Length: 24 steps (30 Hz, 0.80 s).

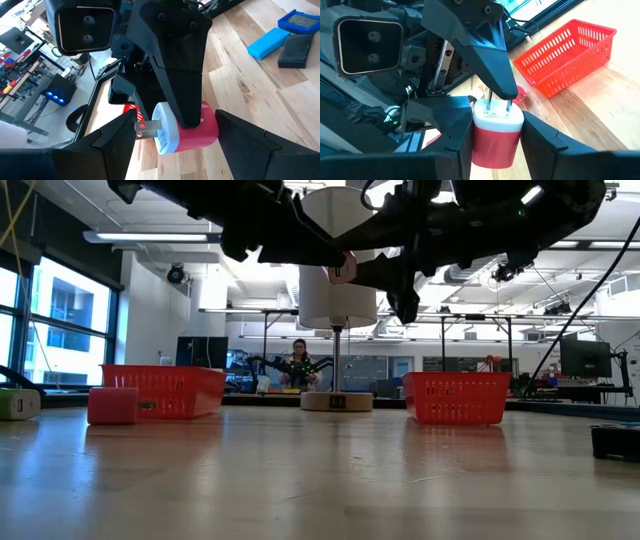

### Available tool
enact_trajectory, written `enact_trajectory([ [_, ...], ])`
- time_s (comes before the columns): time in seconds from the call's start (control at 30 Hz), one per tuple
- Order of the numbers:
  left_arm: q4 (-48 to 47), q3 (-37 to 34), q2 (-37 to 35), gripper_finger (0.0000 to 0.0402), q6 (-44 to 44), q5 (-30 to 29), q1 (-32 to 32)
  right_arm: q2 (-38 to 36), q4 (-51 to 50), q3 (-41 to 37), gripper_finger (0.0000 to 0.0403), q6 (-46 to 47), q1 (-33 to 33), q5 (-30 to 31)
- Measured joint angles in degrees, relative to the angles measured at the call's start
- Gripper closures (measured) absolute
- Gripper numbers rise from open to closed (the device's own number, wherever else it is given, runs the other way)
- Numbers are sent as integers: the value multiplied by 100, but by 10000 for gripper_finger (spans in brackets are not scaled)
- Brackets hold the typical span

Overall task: Pick & Place Office items
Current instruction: Put the top pink charger adapter into the right red bin

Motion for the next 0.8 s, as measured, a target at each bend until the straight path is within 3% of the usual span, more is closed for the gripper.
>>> enact_trajectory([
  [0.33,-11,0,0,99,109,-120,-201,-4,-46,0,280,-4,11,-73],
  [0.47,-8,0,0,75,68,-477,-266,-4,-80,0,280,-28,9,-67],
  [0.57,-15,-2,-2,66,-233,-717,-278,-7,-103,0,280,-28,4,-46],
  [0.8,-26,-9,-348,64,-1468,-594,-274,-13,-121,-7,280,-336,146,87],
])
